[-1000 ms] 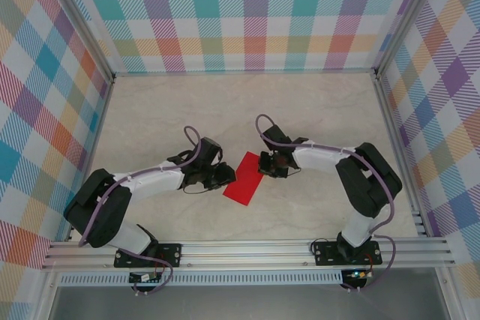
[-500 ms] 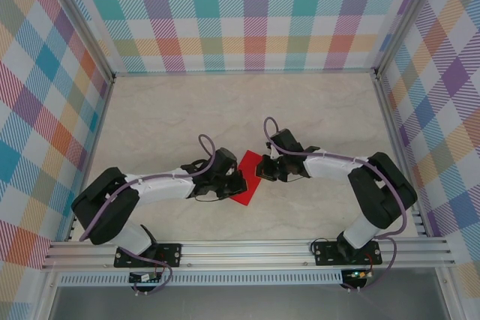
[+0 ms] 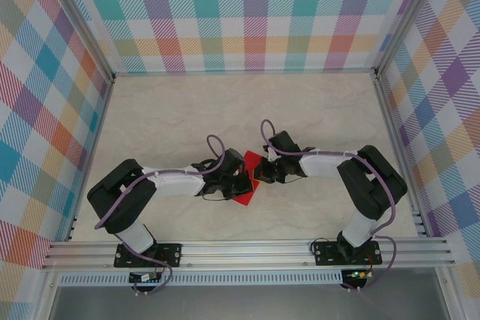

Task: Fold a paper plane with a square sheet of paper (pick it up from the middle)

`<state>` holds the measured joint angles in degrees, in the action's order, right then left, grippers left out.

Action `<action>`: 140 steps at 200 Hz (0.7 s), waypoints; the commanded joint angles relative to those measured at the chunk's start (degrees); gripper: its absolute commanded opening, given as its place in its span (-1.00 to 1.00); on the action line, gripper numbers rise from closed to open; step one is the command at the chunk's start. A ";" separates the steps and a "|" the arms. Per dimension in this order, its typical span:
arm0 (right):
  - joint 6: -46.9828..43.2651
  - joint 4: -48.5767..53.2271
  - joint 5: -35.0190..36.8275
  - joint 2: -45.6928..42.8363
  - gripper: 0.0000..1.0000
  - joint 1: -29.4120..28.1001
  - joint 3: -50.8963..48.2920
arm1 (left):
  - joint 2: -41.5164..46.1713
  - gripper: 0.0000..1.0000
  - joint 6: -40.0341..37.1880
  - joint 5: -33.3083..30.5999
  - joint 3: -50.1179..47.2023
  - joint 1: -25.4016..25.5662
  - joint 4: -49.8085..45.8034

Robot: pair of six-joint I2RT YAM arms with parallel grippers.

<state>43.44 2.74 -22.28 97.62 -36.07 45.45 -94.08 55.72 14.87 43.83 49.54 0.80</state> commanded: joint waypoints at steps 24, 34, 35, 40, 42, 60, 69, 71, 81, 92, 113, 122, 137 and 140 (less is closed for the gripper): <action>-1.25 -1.82 -1.35 2.37 -1.00 0.33 -1.32 | -2.41 -1.00 -0.79 -0.55 1.87 0.84 0.62; -1.25 -2.16 -1.28 2.65 -1.00 0.36 -1.55 | -2.75 -1.00 -0.88 -0.55 1.96 0.87 0.82; -1.25 -2.19 -1.28 2.65 -1.00 0.37 -1.57 | -2.76 -1.00 -0.92 -0.55 2.00 0.85 0.89; -1.25 -2.26 -1.25 2.67 -1.00 0.39 -1.64 | -2.77 -1.00 -1.07 -0.55 2.14 0.83 1.11; -1.21 -2.29 -1.22 2.73 -1.00 0.39 -1.67 | -2.75 -1.00 -1.06 -0.55 2.24 0.83 1.20; -1.22 -2.47 -1.05 2.87 -1.00 0.39 -1.85 | -2.77 -1.00 -1.22 -0.95 3.04 0.82 1.50; -1.09 -2.34 -0.96 2.90 -1.00 0.39 -1.86 | -2.84 -1.00 -1.32 -1.00 3.26 0.82 1.81; -1.10 -2.31 -1.00 2.89 -1.00 0.39 -1.93 | -2.85 -1.00 -1.32 -1.01 3.25 0.87 1.94; -1.17 -2.39 -1.01 2.85 -1.00 0.39 -1.94 | -3.02 -1.00 -1.32 -0.99 3.31 0.82 2.44; -1.25 -2.23 -0.92 2.77 -1.00 0.48 -1.90 | -3.20 -1.00 -1.43 -1.11 3.45 0.83 2.37; -1.34 -2.29 -0.83 2.66 -1.00 0.48 -2.03 | -4.19 -1.00 -1.44 -1.62 3.26 0.82 2.29; -1.34 -2.35 -0.83 2.62 -1.00 0.48 -2.05 | -4.90 -1.00 -1.32 -1.77 3.20 0.84 1.67; -1.43 -2.51 -0.88 2.60 -1.00 0.57 -2.12 | -5.77 -1.00 -1.32 -1.87 2.93 0.89 1.06; -1.43 -2.56 -0.90 2.61 -1.00 0.57 -2.12 | -5.84 -1.00 -1.24 -1.94 2.74 0.89 0.92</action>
<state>42.98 0.80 -23.27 99.09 -35.64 44.62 -97.69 55.27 14.26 45.95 49.56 2.09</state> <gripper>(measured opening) 0.045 0.045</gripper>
